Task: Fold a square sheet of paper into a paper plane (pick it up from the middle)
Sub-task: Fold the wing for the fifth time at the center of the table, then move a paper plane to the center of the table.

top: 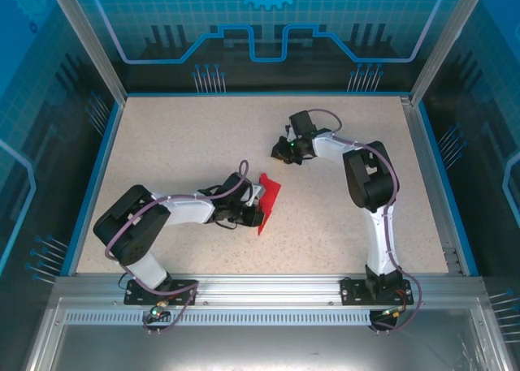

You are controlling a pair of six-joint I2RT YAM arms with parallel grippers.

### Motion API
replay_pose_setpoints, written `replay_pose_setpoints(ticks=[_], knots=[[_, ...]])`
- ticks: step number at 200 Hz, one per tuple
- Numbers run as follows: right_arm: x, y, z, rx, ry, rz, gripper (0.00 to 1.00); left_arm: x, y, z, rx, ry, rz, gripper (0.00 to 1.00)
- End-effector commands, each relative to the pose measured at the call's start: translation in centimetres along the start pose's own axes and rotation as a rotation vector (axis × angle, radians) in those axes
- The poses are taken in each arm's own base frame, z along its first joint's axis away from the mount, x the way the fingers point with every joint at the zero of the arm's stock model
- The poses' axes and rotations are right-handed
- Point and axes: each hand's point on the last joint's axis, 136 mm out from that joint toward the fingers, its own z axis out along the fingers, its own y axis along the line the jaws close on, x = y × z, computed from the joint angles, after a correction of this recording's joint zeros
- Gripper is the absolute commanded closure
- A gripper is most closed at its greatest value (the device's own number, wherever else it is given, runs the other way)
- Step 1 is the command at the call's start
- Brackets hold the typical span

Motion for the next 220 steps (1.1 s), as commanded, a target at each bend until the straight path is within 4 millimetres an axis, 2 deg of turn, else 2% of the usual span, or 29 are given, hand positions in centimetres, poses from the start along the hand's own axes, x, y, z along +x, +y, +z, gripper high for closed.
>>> replay_pose_setpoints(ticks=[1,33,51,66,105,124,144,180,220], knots=[[0.4,1.8,-3.9,-0.046,-0.031,-0.061,0.83,4.9,1.8,0.4,-0.085,0.182,-0.095,0.96],[4.2,1.2,-6.5,-0.076,0.023,-0.084,0.75,2.6,0.2,-0.4,-0.081,0.115,-0.088,0.83],[6.6,0.2,-7.5,-0.066,0.047,-0.09,0.71,1.3,-0.7,-1.3,-0.101,0.085,-0.074,0.71],[8.0,-0.5,-8.7,-0.062,0.043,-0.096,0.69,0.4,-1.2,-2.2,-0.128,0.065,-0.055,0.65],[11.1,-1.5,-11.0,-0.071,0.043,-0.105,0.6,-1.2,-1.1,-4.9,-0.28,0.008,-0.021,0.55],[11.9,-1.4,-11.9,-0.097,0.034,-0.106,0.57,-1.8,-0.9,-5.5,-0.338,-0.008,-0.019,0.52],[13.5,-2.3,-12.2,-0.094,0.046,-0.1,0.53,-2.1,-0.9,-5.3,-0.37,0.009,-0.022,0.5],[14.7,-3.1,-12.8,-0.089,0.043,-0.095,0.48,-2.6,-1.6,-3.9,-0.399,0.038,0.006,0.48],[15.8,-4.1,-13.0,-0.085,0.046,-0.085,0.43,-3.0,0.1,-2.8,-0.512,0.047,0.0,0.49]])
